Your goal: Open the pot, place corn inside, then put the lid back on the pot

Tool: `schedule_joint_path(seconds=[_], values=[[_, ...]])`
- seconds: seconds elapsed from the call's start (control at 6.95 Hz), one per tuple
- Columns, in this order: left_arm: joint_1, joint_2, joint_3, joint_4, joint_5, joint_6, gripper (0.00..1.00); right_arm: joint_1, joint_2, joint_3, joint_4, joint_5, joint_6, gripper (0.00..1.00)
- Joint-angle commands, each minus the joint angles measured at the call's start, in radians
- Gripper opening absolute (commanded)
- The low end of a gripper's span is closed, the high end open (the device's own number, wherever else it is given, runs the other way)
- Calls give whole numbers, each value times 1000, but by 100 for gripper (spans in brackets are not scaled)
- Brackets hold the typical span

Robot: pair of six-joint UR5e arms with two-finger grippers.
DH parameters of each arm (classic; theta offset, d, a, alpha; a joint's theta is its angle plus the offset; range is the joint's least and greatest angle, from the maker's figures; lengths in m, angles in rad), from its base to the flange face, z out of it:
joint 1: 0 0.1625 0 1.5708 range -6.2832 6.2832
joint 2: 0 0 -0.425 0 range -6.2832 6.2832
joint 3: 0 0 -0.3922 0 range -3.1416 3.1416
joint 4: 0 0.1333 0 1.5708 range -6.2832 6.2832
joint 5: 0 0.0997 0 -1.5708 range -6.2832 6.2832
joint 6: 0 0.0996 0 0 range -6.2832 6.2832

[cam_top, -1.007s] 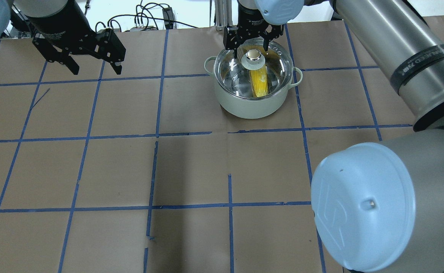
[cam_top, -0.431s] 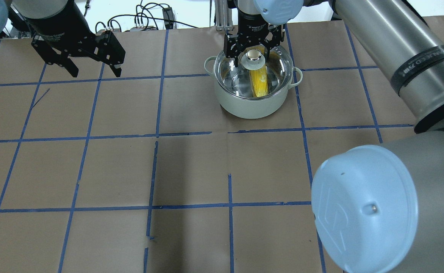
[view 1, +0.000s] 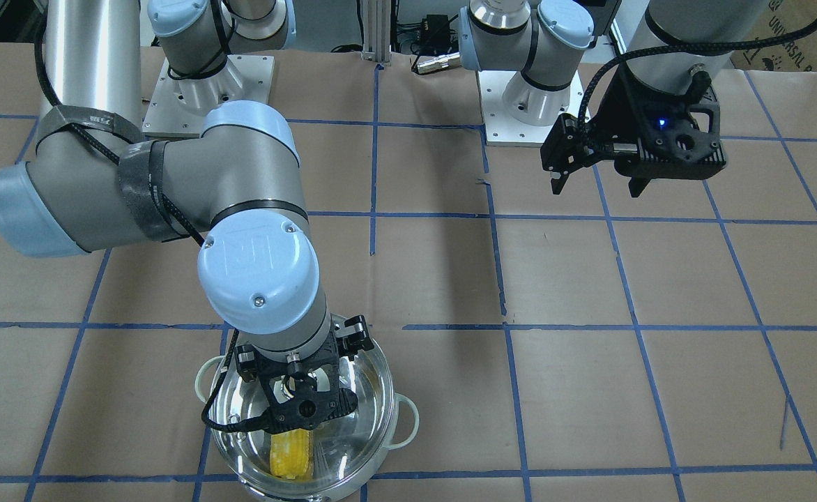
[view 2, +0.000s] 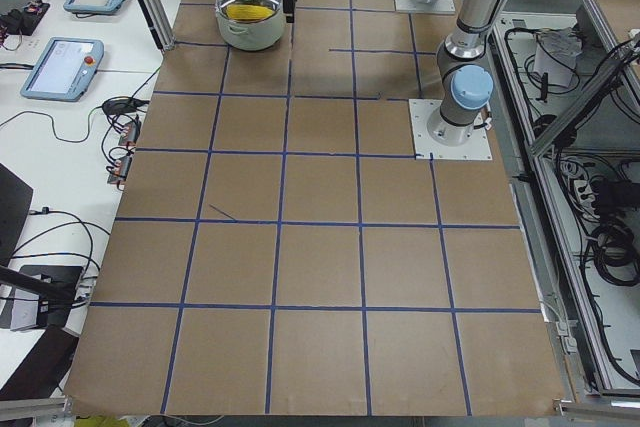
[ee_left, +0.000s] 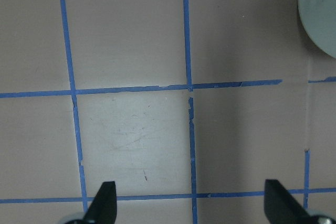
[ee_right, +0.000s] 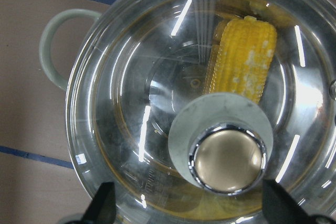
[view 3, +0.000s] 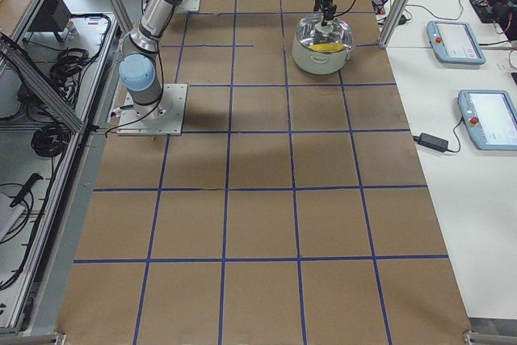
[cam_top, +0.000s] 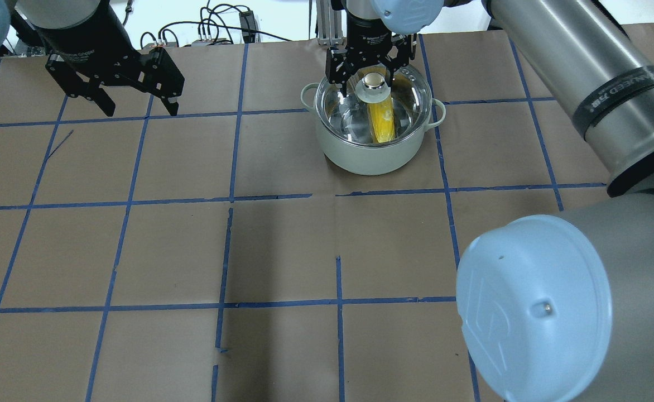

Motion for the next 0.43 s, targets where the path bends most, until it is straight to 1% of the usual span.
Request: schedule_joint_path(seconds=[0.0, 0.29], values=[[0, 0, 1, 1, 0, 0, 100, 2, 2, -3, -9, 1, 0, 97], [0, 0, -1, 0, 0, 0, 100, 3, 6, -3, -55, -3, 0, 97]])
